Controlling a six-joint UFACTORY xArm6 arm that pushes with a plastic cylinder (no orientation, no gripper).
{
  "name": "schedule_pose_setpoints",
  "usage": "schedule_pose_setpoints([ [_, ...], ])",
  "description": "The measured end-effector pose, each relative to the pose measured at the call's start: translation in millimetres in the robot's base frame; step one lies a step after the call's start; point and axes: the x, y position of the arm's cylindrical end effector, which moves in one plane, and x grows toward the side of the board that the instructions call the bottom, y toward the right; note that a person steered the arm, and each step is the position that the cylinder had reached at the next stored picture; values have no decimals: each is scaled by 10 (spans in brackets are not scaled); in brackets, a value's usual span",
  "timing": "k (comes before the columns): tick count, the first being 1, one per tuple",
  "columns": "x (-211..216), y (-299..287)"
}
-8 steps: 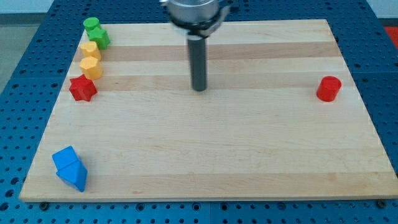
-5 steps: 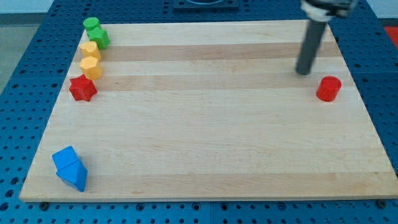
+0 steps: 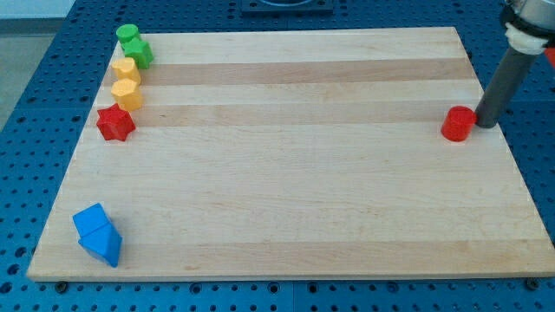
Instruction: Move the red circle towards the centre of the board
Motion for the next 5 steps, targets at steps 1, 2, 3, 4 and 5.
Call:
schedule_pose_setpoints([
  [1, 72, -215],
  [2, 72, -446],
  [3, 71, -737],
  [4, 71, -1014],
  [5, 84, -1281],
])
